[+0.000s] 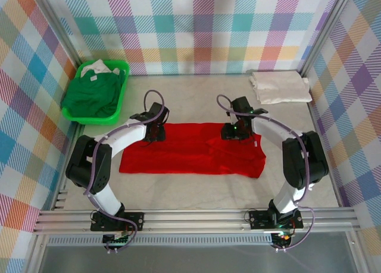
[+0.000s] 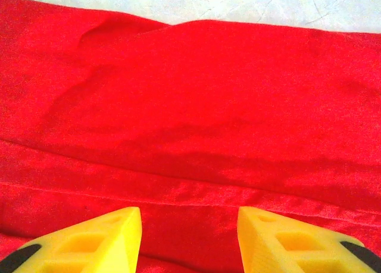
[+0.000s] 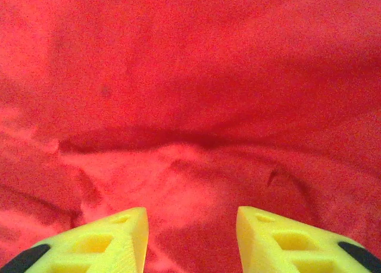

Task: Fold and stack the t-shirts

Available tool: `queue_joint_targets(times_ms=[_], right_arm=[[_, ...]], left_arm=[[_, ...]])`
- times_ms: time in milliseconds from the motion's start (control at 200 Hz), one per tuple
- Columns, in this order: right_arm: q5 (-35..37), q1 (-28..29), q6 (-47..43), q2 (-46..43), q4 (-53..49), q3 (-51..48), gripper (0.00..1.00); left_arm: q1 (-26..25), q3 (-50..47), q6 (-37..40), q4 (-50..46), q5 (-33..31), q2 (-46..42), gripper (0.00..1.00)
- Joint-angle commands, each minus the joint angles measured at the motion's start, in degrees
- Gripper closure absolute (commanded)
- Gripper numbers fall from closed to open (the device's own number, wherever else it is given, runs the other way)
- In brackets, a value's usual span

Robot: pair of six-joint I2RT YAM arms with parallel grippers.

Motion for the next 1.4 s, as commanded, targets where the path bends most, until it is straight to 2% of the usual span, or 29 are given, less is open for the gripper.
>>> queue_joint_targets(times_ms=[0,275,360,500,575,1040,1255,1395], right_arm=[[3.7,-0.7,1.5,2.1,2.5,2.0,0.54],[3.6,-1.7,0.0,7.0,2.6,5.0,0.52],[1.9,-1.7,-0.3,7.4,3.1,5.0,0.63],[-1.1,-1.7,0.0,6.3,3.0,4.2,0.93],[-1.9,-1.7,0.4,4.4,3.3,2.7,1.0],[-3.9,-1.6,1.8,-6.9,1.6,-3.6,1.0],[-3.0,-1.6,1.3,-8.8,1.6,-5.9,1.0],[-5.9,-1.1,1.2,-9.4,3.0,-6.5,1.0]], left_arm=[[-1.1,-1.4,-0.2,0.3,0.5,-4.2,0.53],[-1.9,-3.9,-0.1,1.5,1.6,-6.7,0.52],[-1.9,-3.6,-0.2,1.3,1.6,-5.8,0.52],[-2.0,-3.4,-0.5,1.5,1.6,-5.5,0.52],[-2.0,-3.3,-0.5,1.4,1.2,-5.5,0.52],[-2.0,-3.4,-1.9,1.8,-0.6,-5.1,0.53],[-2.0,-3.3,-2.0,2.1,-1.1,-4.6,0.54],[-2.0,-2.3,-1.9,2.0,-0.9,-4.5,0.54]])
